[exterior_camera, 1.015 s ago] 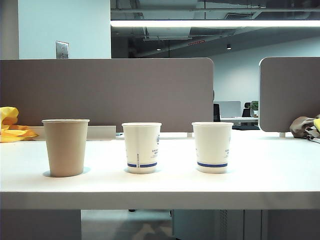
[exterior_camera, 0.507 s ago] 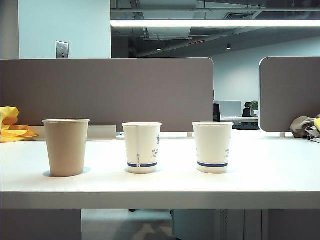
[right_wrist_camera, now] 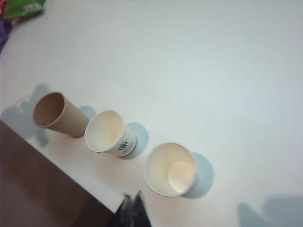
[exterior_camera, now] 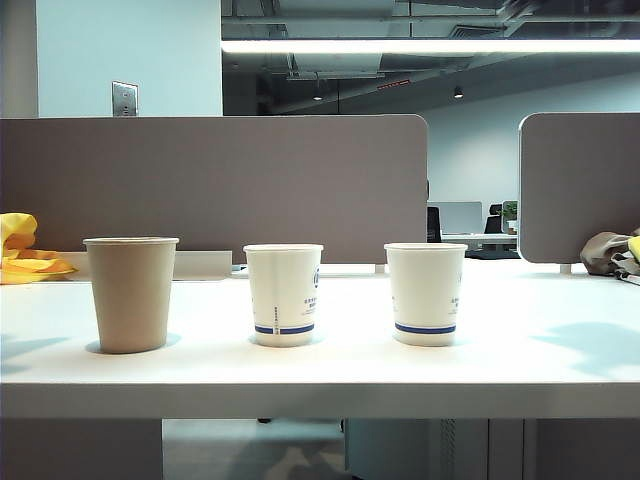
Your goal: Pick up all the paper cups on the table one by one and stack them together.
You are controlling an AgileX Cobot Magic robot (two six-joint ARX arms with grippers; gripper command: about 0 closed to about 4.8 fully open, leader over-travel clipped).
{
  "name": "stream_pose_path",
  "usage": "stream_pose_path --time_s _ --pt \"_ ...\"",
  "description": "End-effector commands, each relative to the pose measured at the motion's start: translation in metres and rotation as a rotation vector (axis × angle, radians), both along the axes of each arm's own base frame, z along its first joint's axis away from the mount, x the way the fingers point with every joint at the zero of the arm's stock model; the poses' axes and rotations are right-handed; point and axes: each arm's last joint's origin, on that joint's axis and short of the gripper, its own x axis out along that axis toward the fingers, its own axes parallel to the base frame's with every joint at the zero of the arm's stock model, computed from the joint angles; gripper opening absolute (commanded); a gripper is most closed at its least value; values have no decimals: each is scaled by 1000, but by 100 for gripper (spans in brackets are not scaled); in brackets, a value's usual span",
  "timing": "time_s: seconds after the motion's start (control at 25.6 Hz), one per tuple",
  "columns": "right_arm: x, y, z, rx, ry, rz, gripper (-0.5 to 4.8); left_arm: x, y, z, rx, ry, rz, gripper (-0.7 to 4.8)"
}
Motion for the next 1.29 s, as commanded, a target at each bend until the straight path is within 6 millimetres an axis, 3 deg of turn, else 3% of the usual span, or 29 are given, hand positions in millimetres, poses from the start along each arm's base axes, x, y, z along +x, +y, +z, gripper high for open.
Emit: stream_pose_path --time_s 0.04,0.23,0.51,0.59,0.78,0.9,1.29 --pt "14 10 -10 -4 38 36 -1 16 -1 -10 -23 69 -33 24" --pt "39 25 -40 -40 149 59 0 43 -6 -38 -26 219 -52 25" --pt "54 28 -58 -69 195 41 4 63 -19 -61 36 296 -78 27" --pt "59 30 -64 -74 217 41 32 67 -22 -66 46 312 -80 27" --pt "81 39 -100 -141 315 24 46 77 -22 -80 54 365 -84 27" --pt "89 43 -119 -172 375 22 104 77 -21 -84 126 366 -89 104" --pt "93 42 -126 -234 377 -22 119 81 -19 -90 176 383 -64 104"
